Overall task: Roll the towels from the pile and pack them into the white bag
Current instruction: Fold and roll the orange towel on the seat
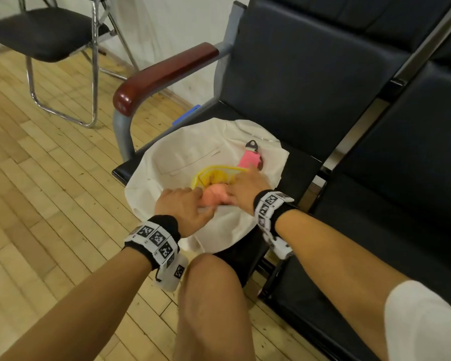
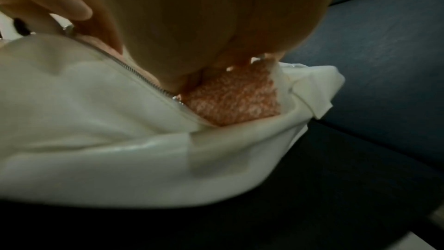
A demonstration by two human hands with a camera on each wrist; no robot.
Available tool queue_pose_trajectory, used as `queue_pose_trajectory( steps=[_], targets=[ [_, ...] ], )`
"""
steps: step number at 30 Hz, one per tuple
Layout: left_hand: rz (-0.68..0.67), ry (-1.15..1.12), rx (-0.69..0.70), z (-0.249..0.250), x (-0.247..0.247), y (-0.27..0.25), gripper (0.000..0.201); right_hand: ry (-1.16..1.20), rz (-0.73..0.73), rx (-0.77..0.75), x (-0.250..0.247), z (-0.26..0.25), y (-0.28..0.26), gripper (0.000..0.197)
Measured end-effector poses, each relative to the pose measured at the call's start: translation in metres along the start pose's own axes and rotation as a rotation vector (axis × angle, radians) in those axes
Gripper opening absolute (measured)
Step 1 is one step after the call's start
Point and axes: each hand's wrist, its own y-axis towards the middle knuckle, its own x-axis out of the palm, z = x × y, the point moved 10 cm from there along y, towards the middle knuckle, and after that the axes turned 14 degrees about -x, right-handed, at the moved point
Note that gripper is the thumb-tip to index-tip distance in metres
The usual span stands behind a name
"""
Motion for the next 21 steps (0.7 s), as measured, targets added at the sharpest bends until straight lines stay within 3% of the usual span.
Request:
queue_pose_trajectory(
  steps=[2, 4, 6, 9, 12, 15, 17, 21],
  targets=[
    [-0.032, -0.014, -0.003, 0.005, -0.001, 0.0, 0.052, 0.108, -0.079, 0.03, 0.03, 0.013, -0.022, 0.072],
    [-0.07, -0.005, -0.009, 0.012, -0.001, 0.002, 0.051, 0.127, -0.132, 0.032, 0.047, 0.017, -0.043, 0.073],
    [-0.107, 0.038, -0.01, 0.019, 0.0, 0.005, 0.055, 0.002, -0.1, -0.014, 0.042, 0.011, -0.057, 0.065],
    [-0.166, 0.036, -0.025, 0.027, -0.003, 0.013, 0.063, -0.109, -0.008, -0.08, 0.027, -0.01, -0.065, 0.082],
    [-0.201, -0.028, -0.029, 0.039, -0.011, 0.016, 0.06, -0.108, -0.012, -0.074, 0.023, -0.023, -0.065, 0.062],
    [-0.225, -0.125, 0.043, 0.062, -0.019, 0.014, 0.044, 0.026, -0.028, -0.038, 0.023, -0.019, -0.069, 0.069],
    [-0.273, -0.213, 0.108, 0.084, -0.018, 0.012, 0.034, 0.042, -0.019, -0.037, 0.017, -0.015, -0.074, 0.061],
    [-0.305, -0.226, 0.293, 0.125, -0.012, -0.003, 0.044, -0.092, -0.021, -0.013, 0.002, -0.002, -0.094, 0.036]
  ],
)
